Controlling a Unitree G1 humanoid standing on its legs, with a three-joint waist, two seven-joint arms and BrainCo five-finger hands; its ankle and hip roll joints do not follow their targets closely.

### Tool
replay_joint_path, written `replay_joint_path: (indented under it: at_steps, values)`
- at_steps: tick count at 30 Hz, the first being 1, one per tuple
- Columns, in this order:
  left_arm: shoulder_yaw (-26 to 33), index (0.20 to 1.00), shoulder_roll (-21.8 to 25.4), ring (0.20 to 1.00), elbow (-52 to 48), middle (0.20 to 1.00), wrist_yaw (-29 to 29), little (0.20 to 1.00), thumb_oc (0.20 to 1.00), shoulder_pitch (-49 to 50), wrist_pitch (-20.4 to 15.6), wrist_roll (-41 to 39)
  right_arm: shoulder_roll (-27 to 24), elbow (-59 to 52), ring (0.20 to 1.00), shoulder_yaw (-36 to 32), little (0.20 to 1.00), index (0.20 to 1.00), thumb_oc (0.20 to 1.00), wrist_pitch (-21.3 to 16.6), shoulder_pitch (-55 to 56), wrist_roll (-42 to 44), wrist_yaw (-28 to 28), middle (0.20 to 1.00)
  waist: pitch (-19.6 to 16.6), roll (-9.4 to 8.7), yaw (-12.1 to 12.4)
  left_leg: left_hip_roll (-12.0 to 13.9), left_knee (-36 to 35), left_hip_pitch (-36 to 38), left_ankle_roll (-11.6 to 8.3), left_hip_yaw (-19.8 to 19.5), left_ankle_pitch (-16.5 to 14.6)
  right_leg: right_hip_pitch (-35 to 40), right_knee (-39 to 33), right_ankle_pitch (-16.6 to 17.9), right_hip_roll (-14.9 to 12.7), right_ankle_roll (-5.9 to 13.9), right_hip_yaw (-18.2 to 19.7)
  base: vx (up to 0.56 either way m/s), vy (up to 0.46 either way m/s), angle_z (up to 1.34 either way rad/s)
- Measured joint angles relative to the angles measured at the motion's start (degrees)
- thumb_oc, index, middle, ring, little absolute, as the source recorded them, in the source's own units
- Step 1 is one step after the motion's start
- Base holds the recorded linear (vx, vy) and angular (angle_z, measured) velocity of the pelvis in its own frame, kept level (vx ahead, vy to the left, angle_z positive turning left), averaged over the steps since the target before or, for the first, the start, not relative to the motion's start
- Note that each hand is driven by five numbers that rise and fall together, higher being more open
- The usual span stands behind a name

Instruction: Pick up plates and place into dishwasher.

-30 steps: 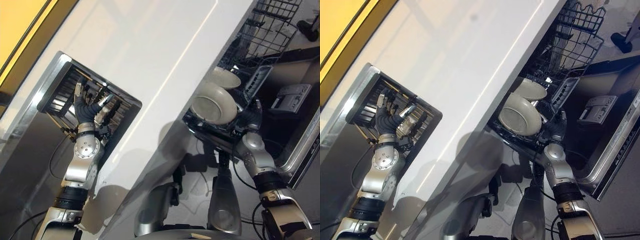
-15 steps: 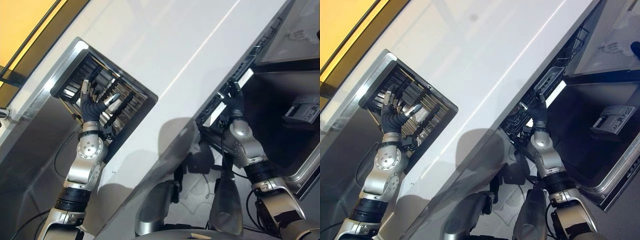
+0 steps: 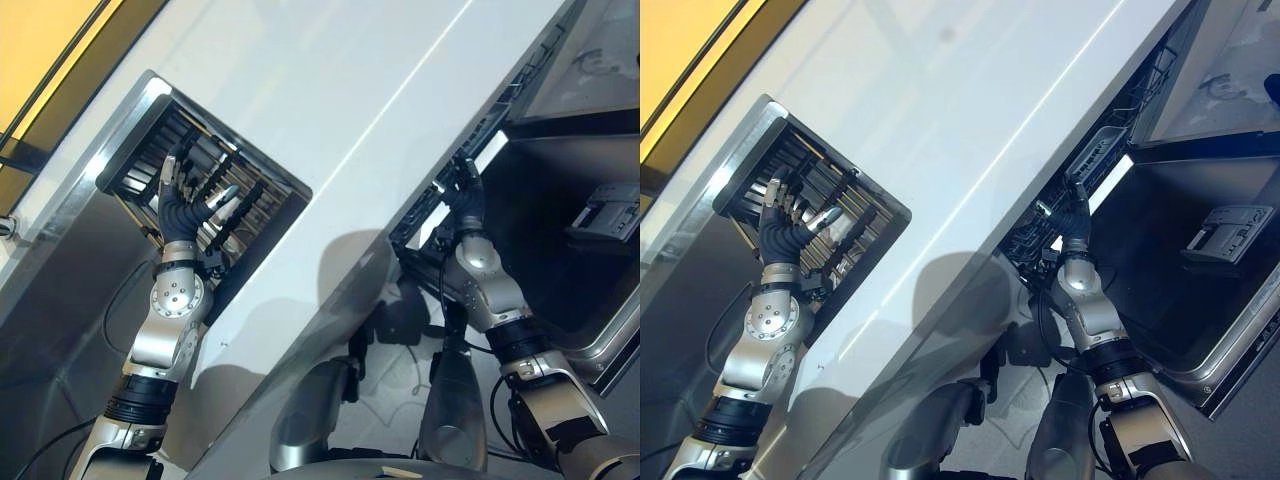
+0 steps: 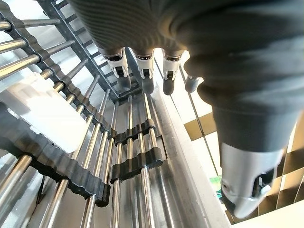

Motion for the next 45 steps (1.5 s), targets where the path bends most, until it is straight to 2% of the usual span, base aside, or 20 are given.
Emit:
replay_joint_path:
  at_steps: [8, 12, 19, 26, 30, 35, 37, 38, 39, 40, 41, 45]
  values:
    - [-0.2, 1.0, 0.28, 1.0, 0.26, 1.0, 0.05, 1.0, 1.0, -0.08, 0.0, 0.04, -0.78, -0.17, 1.0, -0.36, 1.0, 1.0, 1.0, -0.21, 0.37, -2.28, -3.6, 1.0, 0.04, -0.06, -0.26, 0.03, 0.74, 0.25, 0.09, 1.12, -0.51, 0.14, -0.34, 1.0, 0.35, -0.2, 1.15, -0.06, -0.04, -0.07]
    - [-1.29, 1.0, 0.09, 1.0, 0.65, 1.0, 0.17, 1.0, 1.0, 0.47, 0.04, 0.05, -1.33, -3.2, 1.0, -2.14, 1.0, 1.0, 1.0, -0.24, 4.24, -4.19, -4.72, 1.0, 0.21, -0.31, -0.49, 0.46, 1.24, 2.07, 0.28, 2.1, -1.44, 2.23, -1.47, 1.41, 0.85, -0.13, 1.77, -0.05, -0.052, -0.12]
    - [-1.33, 1.0, -0.07, 1.0, -0.1, 1.0, 0.27, 1.0, 1.0, 1.42, -0.46, 0.09, -2.21, -7.31, 1.0, -6.27, 1.0, 1.0, 1.0, -1.14, 9.23, -5.07, -5.12, 1.0, 0.51, -0.76, -3.05, 1.16, 0.45, 3.77, 0.25, 3.58, -1.64, 4.45, -4.93, 1.53, 1.43, 0.29, 1.75, -0.07, -0.057, -0.12]
    - [-0.23, 1.0, -0.01, 1.0, -0.82, 1.0, 0.47, 1.0, 1.0, 2.96, -0.47, 0.23, -2.57, -11.12, 1.0, -8.33, 1.0, 1.0, 1.0, -2.07, 12.75, -6.46, -5.19, 1.0, 0.52, -1.67, -4.38, 1.92, -0.9, 5.79, -0.3, 4.3, -2.11, 5.53, -5.78, 2.74, 2.62, 0.01, 2.68, -0.08, -0.067, -0.1]
    - [1.27, 1.0, 0.11, 1.0, -1.14, 1.0, 0.41, 1.0, 1.0, 3.72, -0.45, 0.26, -2.82, -13.86, 1.0, -8.87, 1.0, 1.0, 1.0, -2.38, 13.9, -8.08, -6.44, 1.0, 0.05, -2.74, -4.62, 2.45, -1.46, 6.12, -0.53, 4.91, -2.26, 5.59, -6.27, 2.82, 3.24, -0.11, 3.05, -0.08, -0.077, -0.07]
    - [1.45, 1.0, 0.73, 1.0, -1.29, 1.0, 0.35, 1.0, 1.0, 4.48, -0.42, 0.58, -1.81, -19.23, 1.0, -10.74, 1.0, 1.0, 1.0, -5.71, 18.86, -10.27, -10.26, 1.0, -2.01, -5.31, -4.96, 2.54, -2.69, 7.26, -0.52, 5.75, -2.24, 6.29, -7.7, 2.81, 3.51, -0.09, 3.56, -0.08, -0.071, -0.11]
    - [1.52, 1.0, 0.68, 1.0, -1.46, 1.0, 0.34, 1.0, 1.0, 5.89, -0.43, 0.6, -1.02, -19.78, 1.0, -12.37, 1.0, 1.0, 1.0, -6.96, 21.32, -10.25, -12.79, 1.0, -3.21, -6.33, -5.0, 2.93, -4.49, 8.75, -0.31, 6.78, -1.62, 7.13, -9.28, 2.12, 3.54, 0.8, 3.47, -0.06, -0.062, -0.18]
    - [1.64, 1.0, 0.54, 1.0, -1.64, 1.0, 0.34, 1.0, 1.0, 6.99, -0.59, 0.66, -0.14, -19.78, 1.0, -13.71, 1.0, 1.0, 1.0, -7.31, 22.28, -10.23, -14.28, 1.0, -3.49, -6.32, -4.99, 3.66, -5.97, 9.77, -0.18, 7.32, -1.26, 7.5, -9.69, 0.76, 3.92, 2.48, 3.32, -0.05, -0.043, -0.3]
    - [2.15, 1.0, 0.46, 1.0, -2.09, 1.0, 0.31, 1.0, 1.0, 8.08, -0.82, 0.68, 0.85, -19.79, 1.0, -14.76, 1.0, 1.0, 1.0, -7.62, 23.12, -10.21, -15.68, 1.0, -3.68, -6.22, -4.93, 4.51, -7.18, 10.31, 0.01, 7.89, -1.14, 7.27, -8.03, -0.24, 4.44, 2.7, 3.07, -0.05, -0.041, -0.24]
    - [2.77, 1.0, 0.52, 1.0, -2.34, 1.0, 0.05, 1.0, 1.0, 8.79, -1.04, 0.74, 1.26, -19.8, 1.0, -15.23, 1.0, 1.0, 1.0, -7.61, 24.56, -10.12, -16.97, 1.0, -3.88, -6.57, -5.03, 4.85, -7.46, 10.77, -0.21, 8.3, -1.08, 6.96, -3.69, -0.35, 5.05, 1.59, 2.87, -0.05, -0.029, -0.12]
    - [3.14, 1.0, 0.27, 1.0, -2.3, 1.0, -0.23, 1.0, 1.0, 9.76, -1.22, 0.99, 1.47, -19.73, 1.0, -15.79, 1.0, 1.0, 1.0, -7.58, 26.31, -9.95, -17.74, 1.0, -4.39, -6.8, -5.37, 4.41, -7.59, 11.17, -0.93, 8.46, -0.74, 7.26, -3.96, -0.31, 5.62, -0.99, 3.14, -0.06, -0.001, -0.08]
    - [5.44, 1.0, -1.2, 1.0, -2.07, 1.0, 0.15, 1.0, 1.0, 12.51, -1.62, 1.08, 2.0, -19.62, 1.0, -18.33, 1.0, 1.0, 1.0, -7.49, 29.68, -8.71, -19.23, 1.0, -4.72, -6.71, -7.3, 4.75, -7.92, 12.28, -1.15, 8.74, -0.67, 8.01, -4.25, -0.17, 6.22, -1.14, 3.89, -0.09, 0.013, -0.09]
